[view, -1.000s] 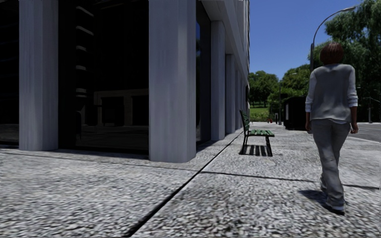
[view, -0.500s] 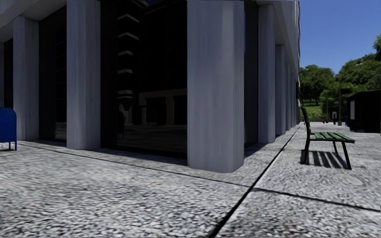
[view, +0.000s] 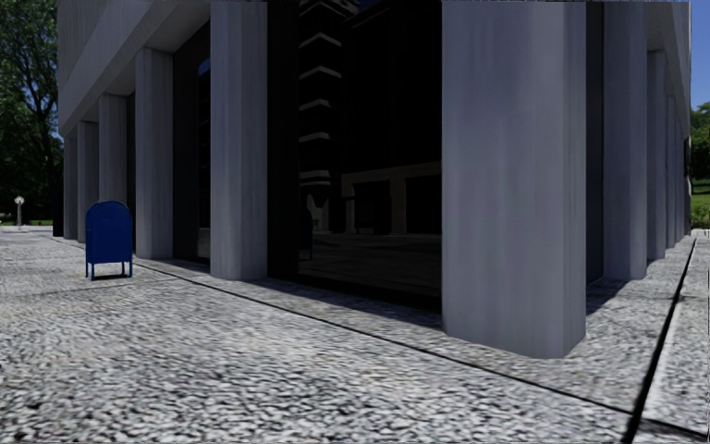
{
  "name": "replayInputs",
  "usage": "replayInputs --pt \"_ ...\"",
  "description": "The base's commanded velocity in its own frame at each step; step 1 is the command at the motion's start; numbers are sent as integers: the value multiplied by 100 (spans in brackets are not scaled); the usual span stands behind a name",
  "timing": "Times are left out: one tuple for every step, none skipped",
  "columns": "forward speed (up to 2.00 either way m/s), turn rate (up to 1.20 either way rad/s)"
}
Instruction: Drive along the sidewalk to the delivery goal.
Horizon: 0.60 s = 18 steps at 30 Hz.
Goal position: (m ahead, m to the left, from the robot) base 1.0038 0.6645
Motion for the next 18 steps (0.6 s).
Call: replayInputs --pt "105 56" --pt "105 56" --pt "105 56" --pt "105 56" --pt "105 56" --pt "105 56" --pt "105 56" --pt "105 56" --pt "105 56" --pt "105 56" --pt "105 56" --pt "105 56" --pt "105 56" --pt "105 56" --pt "105 56" --pt "105 56" --pt "105 56" --pt "105 56"
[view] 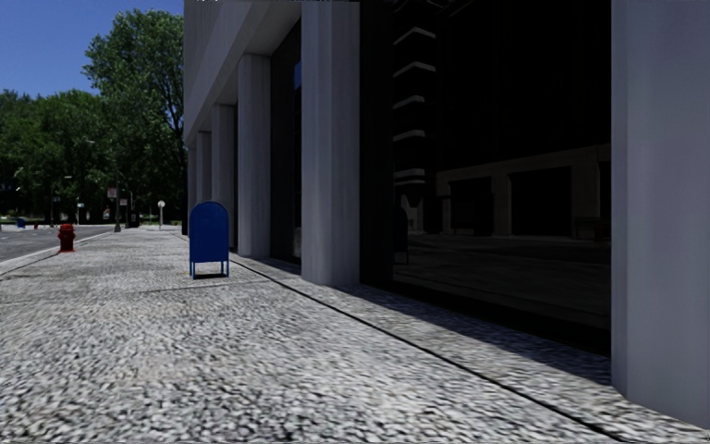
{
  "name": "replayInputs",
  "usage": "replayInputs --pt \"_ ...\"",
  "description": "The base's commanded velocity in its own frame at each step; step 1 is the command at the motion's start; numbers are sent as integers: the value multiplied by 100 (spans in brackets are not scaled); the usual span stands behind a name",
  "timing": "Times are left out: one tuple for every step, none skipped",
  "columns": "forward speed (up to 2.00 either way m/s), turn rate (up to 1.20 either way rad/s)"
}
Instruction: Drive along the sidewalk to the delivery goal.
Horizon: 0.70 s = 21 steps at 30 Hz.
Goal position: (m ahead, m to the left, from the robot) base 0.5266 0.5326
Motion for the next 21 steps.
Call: replayInputs --pt "105 56" --pt "105 56" --pt "105 56" --pt "105 56" --pt "105 56" --pt "105 56" --pt "105 56" --pt "105 56" --pt "105 56" --pt "105 56" --pt "105 56" --pt "105 56" --pt "105 56" --pt "105 56" --pt "105 56" --pt "105 56" --pt "105 56" --pt "105 56" --pt "105 56" --pt "105 46" --pt "105 46"
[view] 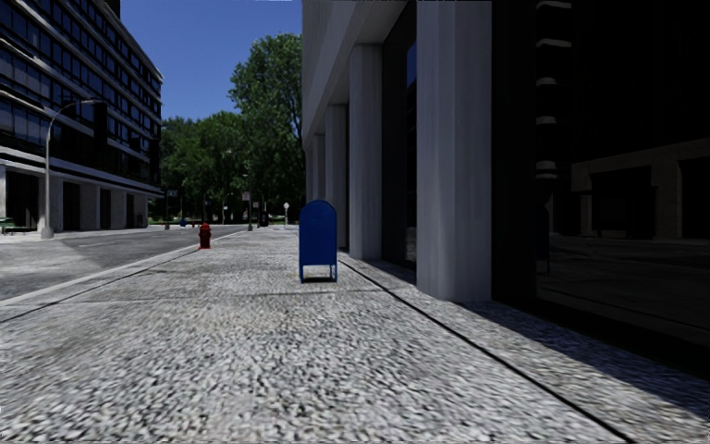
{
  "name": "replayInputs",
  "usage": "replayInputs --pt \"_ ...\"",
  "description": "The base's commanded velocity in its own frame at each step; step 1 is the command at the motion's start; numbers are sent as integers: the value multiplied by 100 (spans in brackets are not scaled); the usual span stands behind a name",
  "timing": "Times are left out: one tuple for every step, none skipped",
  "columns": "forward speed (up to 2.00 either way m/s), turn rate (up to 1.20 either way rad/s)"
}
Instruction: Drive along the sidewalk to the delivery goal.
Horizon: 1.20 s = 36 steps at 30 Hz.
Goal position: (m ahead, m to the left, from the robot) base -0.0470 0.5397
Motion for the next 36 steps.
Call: replayInputs --pt "105 0" --pt "104 0" --pt "103 0" --pt "103 0" --pt "103 0" --pt "103 0" --pt "103 0" --pt "103 0" --pt "103 0" --pt "101 0" --pt "77 0" --pt "0 0" --pt "0 0" --pt "0 0" --pt "0 0" --pt "0 0" --pt "0 0" --pt "0 0" --pt "0 0" --pt "0 0" --pt "0 0" --pt "0 0" --pt "0 0" --pt "0 0" --pt "0 0" --pt "0 0" --pt "0 0" --pt "0 0" --pt "0 0" --pt "0 0" --pt "0 0" --pt "0 0" --pt "0 0" --pt "0 0" --pt "0 0" --pt "0 0"
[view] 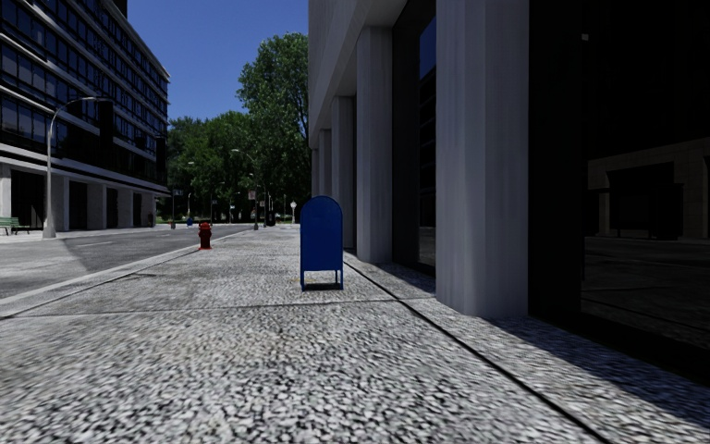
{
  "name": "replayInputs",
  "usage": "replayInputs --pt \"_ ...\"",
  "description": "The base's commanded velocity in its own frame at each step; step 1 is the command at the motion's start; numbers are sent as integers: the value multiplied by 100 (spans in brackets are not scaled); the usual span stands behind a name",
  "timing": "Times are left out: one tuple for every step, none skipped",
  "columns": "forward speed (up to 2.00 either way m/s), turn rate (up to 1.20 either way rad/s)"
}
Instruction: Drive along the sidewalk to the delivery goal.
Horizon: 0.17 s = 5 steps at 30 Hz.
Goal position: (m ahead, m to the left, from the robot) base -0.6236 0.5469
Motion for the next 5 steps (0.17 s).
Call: replayInputs --pt "0 0" --pt "0 0" --pt "0 0" --pt "0 0" --pt "0 0"
